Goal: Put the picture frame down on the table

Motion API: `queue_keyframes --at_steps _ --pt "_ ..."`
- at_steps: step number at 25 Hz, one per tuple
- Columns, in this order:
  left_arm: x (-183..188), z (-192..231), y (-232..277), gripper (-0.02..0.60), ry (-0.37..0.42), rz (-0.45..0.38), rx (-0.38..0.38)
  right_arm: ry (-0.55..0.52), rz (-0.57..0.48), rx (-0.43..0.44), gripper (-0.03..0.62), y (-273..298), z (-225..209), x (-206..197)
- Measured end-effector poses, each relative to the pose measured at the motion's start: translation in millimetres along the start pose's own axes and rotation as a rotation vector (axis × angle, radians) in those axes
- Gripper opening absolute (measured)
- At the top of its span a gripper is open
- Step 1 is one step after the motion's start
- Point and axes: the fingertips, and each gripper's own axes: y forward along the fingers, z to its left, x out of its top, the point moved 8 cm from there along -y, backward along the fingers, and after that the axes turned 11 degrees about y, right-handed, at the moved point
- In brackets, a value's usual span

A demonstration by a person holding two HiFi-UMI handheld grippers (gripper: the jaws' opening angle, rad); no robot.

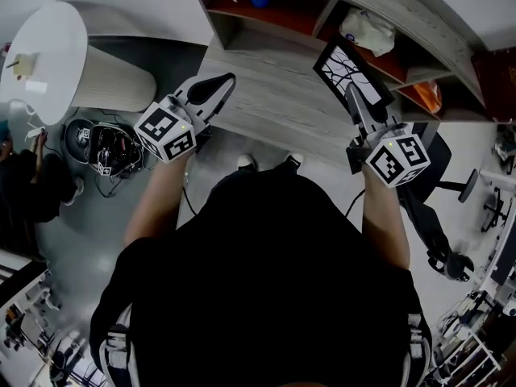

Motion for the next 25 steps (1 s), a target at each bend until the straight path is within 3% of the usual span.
queue_keyframes --at_steps 12,25 --pt "3 -6 14 0.017 -0.010 0.021 0.020 -0.011 -0.020 0.019 0.015 -2 -22 20" --pt "-1 -13 34 0.017 0.015 0.051 0.026 0.000 0.011 0.038 0.015 2 -38 15"
